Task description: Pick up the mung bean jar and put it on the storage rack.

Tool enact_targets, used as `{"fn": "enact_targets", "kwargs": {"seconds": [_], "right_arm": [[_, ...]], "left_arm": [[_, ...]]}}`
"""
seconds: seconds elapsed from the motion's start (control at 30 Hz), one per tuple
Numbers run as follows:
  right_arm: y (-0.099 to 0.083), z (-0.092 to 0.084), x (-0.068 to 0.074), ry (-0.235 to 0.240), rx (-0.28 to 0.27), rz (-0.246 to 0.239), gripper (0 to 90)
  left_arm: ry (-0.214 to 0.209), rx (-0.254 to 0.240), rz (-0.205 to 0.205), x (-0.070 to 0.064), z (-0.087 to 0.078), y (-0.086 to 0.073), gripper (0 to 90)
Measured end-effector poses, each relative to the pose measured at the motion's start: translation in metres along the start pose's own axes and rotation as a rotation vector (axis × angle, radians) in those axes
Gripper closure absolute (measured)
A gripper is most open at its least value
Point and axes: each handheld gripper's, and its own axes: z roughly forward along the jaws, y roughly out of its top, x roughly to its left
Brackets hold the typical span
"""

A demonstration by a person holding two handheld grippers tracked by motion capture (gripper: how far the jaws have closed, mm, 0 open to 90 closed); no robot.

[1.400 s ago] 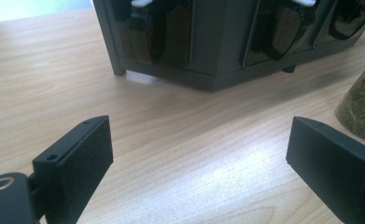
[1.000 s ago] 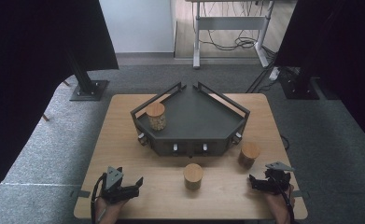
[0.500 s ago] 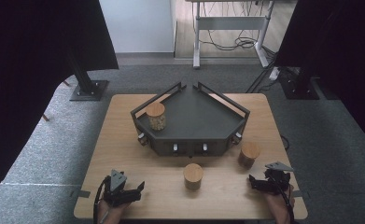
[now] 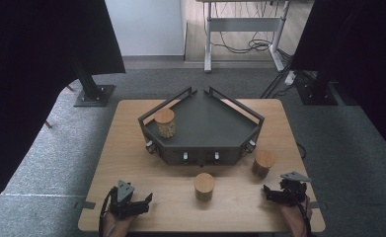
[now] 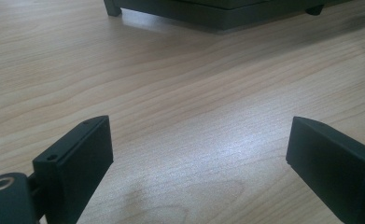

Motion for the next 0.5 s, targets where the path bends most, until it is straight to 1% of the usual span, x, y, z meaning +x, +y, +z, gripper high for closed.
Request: {"fn": "enact_targets", "kwargs": {"seconds": [0.1,0.2,0.3,0.4,0.5], "right_arm": [[-0.001,-0.001,0.000,0.003,-0.006,0.002,3.6],[-0.002,-0.004,0.002,0.000,-0.022,0.001,3.7],[-0.003,-0.008,0.006,0.012,-0.039,-0.002,4.1],[-0.003,-0.011,0.009,0.015,-0.054,-0.011,4.0],[-0.002,-0.013,0.012,0.017,-0.062,-0.016,4.1]], "left_arm": [[0.001,0.006,0.003,0.000,0.001,0.000,7.0],[0.001,0.012,0.006,0.000,0.002,0.000,7.0],[0.004,0.020,0.010,0.000,0.004,0.000,7.0],[0.005,0.024,0.009,0.000,0.005,0.001,7.0],[0.005,0.047,0.009,0.002,0.008,0.002,7.0]]}}
